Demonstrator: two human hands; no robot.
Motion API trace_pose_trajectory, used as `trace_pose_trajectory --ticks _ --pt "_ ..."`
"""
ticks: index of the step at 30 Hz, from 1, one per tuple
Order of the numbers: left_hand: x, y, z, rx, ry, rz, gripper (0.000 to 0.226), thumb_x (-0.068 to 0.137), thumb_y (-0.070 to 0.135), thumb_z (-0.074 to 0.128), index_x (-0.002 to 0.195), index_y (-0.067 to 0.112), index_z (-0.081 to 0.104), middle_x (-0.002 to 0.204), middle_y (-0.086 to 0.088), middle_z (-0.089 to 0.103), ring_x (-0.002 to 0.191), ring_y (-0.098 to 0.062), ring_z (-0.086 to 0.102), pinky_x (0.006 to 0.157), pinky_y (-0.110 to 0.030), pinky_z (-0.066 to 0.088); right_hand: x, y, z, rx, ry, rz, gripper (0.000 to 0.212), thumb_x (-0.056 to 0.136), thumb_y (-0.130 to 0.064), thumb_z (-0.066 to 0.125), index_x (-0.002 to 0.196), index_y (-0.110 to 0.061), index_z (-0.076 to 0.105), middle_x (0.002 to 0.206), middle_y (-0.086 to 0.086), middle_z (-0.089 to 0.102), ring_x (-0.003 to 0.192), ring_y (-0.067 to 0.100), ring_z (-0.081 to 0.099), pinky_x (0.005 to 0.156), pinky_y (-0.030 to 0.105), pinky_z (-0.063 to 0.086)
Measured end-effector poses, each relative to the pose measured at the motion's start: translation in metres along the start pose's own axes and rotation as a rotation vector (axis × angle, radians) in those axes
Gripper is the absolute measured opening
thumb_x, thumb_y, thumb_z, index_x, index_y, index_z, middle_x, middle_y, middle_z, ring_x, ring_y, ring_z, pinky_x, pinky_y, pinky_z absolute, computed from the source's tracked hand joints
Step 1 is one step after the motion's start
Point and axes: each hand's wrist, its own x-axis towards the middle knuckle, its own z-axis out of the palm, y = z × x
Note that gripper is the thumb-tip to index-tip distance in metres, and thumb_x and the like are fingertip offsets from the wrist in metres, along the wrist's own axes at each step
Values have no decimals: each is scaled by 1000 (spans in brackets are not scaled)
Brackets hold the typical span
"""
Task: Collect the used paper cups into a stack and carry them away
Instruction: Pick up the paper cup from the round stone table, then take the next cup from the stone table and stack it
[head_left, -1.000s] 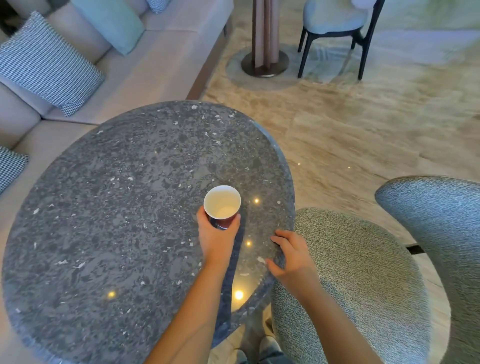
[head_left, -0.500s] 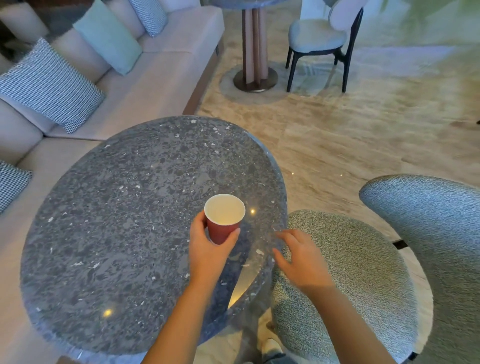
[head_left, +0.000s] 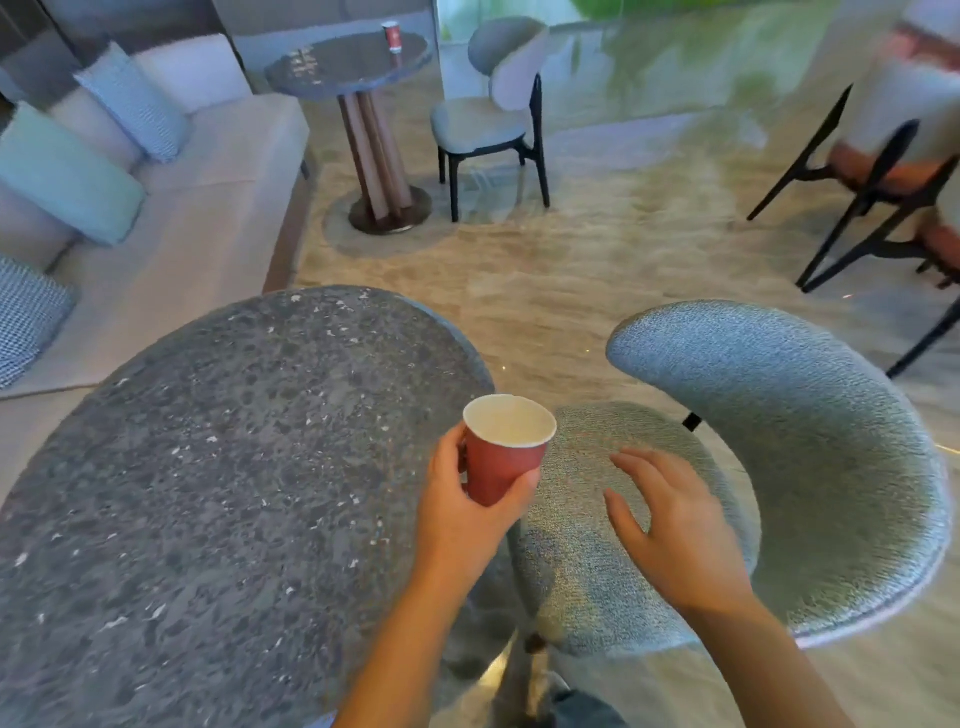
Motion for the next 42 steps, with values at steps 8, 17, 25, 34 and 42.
trace_pose_trajectory --ticks 8,17,25,34,42 --pt "-25 24 60 -27 -292 101 55 52 62 71 99 63 43 105 20 58 91 7 57 72 -13 47 -66 20 -53 -134 181 182 33 68 -6 77 99 0 67 101 15 68 94 34 64 83 45 49" --pt "-63 70 167 -44 -554 217 55 49 65 72 95 59 44 98 19 62 85 4 61 67 -14 48 -126 77 -123 -199 354 409 31 68 -5 77 98 -1 68 102 15 68 92 36 64 78 48 53" --pt "-112 127 320 -92 -725 243 57 52 60 72 101 42 48 101 19 62 91 3 60 77 -23 51 -166 191 -210 -274 463 553 30 69 -6 76 98 -3 68 102 13 68 93 35 64 78 46 53" --pt "-145 171 475 -111 -732 253 55 50 60 70 97 44 47 97 21 61 85 7 60 65 -11 47 -185 316 -309 -355 459 566 30 70 -9 76 98 -5 68 101 10 69 90 32 64 79 41 51" --pt "-103 180 573 -83 -711 221 58 49 63 69 98 39 48 97 17 62 83 5 61 67 -15 49 -139 417 -342 -351 443 586 30 70 -9 76 99 -4 68 102 11 69 91 32 64 81 44 52"
